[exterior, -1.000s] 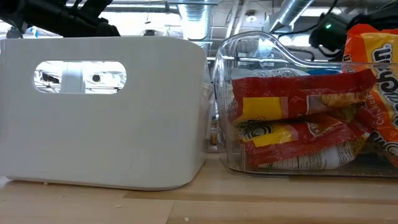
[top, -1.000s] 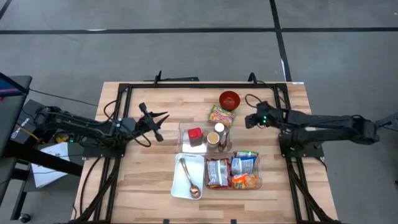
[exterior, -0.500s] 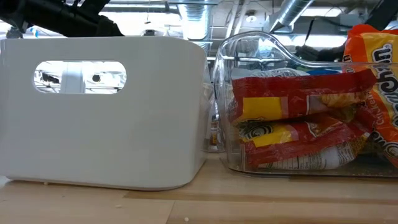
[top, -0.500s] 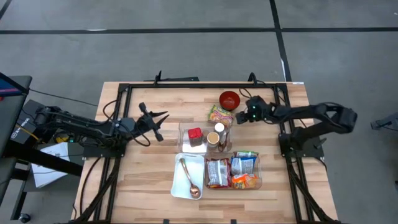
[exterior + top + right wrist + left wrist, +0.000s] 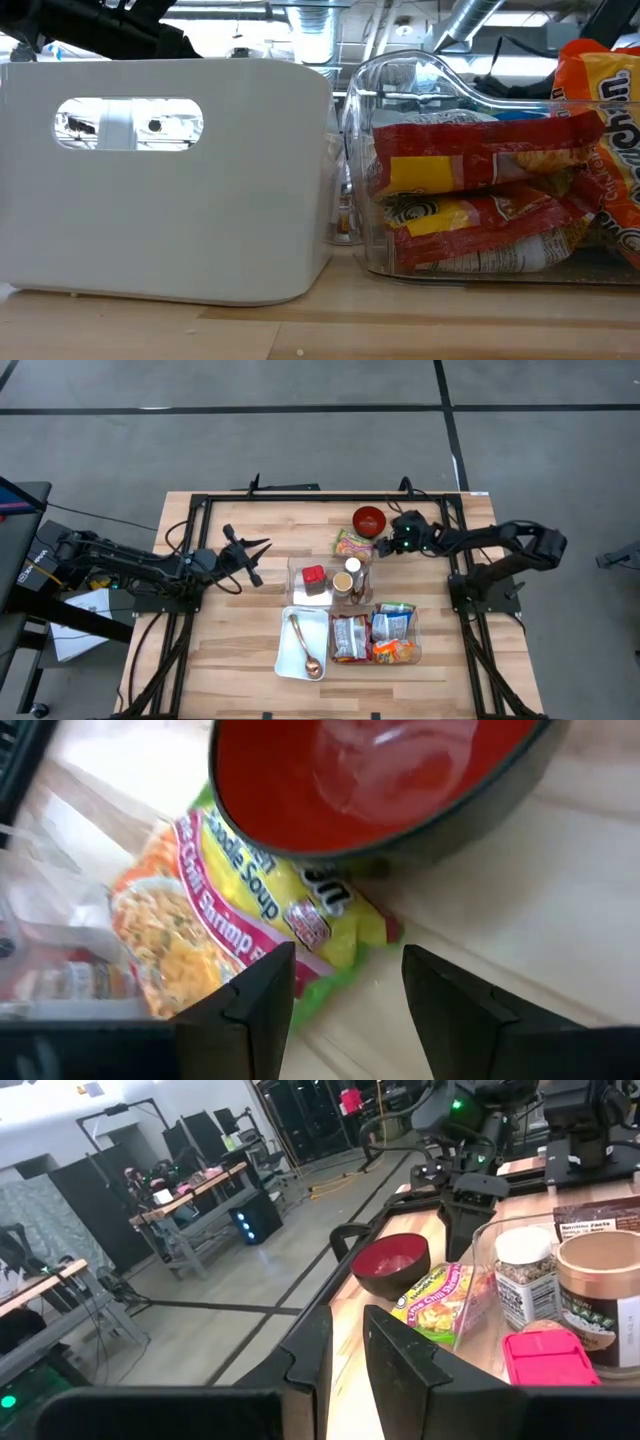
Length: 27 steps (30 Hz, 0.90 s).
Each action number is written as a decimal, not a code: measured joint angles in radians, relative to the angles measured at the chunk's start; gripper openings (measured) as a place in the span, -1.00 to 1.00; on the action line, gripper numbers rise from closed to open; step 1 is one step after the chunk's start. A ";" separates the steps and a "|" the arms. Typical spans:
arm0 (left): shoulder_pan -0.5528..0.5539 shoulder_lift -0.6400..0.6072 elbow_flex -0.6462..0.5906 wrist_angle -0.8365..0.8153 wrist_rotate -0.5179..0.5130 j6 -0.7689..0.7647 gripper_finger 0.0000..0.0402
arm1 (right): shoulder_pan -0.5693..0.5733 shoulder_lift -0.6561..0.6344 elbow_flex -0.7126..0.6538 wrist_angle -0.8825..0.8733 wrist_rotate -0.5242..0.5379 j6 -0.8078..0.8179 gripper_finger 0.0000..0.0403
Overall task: Pick & Place Food Item
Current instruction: Put the green noodle pack into the bottom transparent bin
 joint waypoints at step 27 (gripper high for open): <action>0.000 0.000 0.000 0.001 0.005 -0.047 -0.73 | 0.009 0.144 0.000 0.221 -0.073 -0.011 -0.18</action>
